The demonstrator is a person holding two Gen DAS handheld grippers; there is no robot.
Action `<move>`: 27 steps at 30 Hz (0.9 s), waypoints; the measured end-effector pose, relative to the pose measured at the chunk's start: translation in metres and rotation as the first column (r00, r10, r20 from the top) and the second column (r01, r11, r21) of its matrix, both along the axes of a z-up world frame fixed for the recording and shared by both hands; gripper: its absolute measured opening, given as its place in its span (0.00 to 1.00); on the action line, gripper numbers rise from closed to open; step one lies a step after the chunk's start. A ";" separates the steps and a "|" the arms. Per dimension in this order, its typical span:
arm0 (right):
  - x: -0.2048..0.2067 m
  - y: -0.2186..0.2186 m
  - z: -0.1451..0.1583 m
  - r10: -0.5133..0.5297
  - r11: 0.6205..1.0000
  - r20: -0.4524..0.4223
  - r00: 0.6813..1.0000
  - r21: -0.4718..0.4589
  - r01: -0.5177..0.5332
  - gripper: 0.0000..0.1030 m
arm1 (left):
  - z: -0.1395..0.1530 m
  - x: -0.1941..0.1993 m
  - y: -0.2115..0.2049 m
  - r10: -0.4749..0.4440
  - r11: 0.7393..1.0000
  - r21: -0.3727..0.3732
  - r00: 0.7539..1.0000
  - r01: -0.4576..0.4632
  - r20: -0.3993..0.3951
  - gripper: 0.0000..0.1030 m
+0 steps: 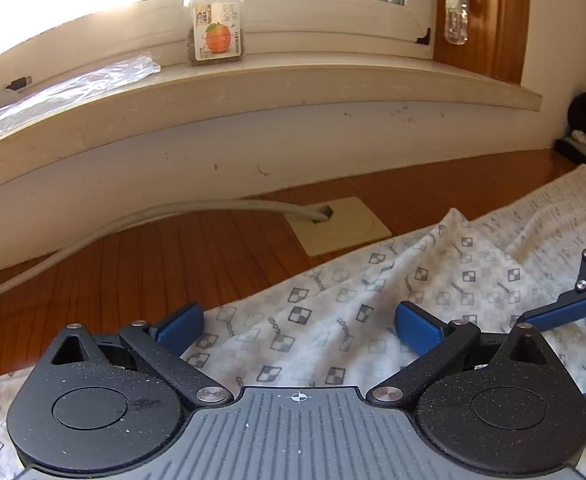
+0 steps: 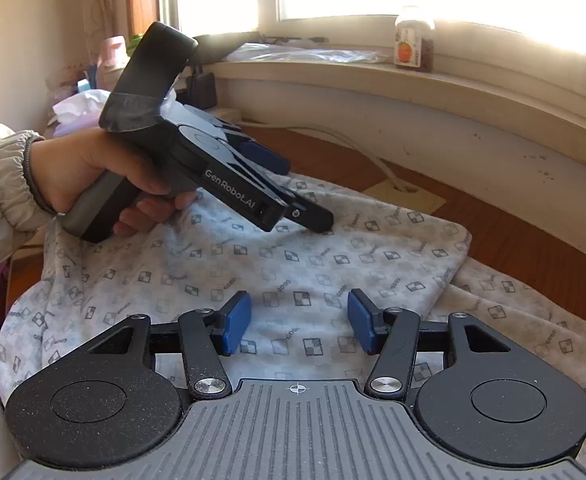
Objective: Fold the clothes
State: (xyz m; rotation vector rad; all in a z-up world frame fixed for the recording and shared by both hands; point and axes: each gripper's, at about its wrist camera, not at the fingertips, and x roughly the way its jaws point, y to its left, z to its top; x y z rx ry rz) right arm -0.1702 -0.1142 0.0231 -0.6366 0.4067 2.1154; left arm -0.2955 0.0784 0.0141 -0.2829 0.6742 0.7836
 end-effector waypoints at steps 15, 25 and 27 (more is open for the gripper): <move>-0.003 -0.030 0.007 -0.073 0.997 0.001 0.997 0.036 0.073 0.62 | 0.005 -0.028 -0.026 0.009 0.998 0.059 0.999 -0.011 0.031 1.00; 0.224 -0.110 0.013 -0.592 0.798 -0.155 0.791 0.021 0.602 0.33 | 0.004 -0.037 -0.019 0.032 0.999 0.008 0.998 -0.033 0.060 1.00; 0.269 -0.131 0.009 -0.693 0.714 -0.138 0.708 0.006 0.700 0.32 | 0.003 -0.031 -0.023 0.017 0.999 0.036 0.999 -0.018 0.027 1.00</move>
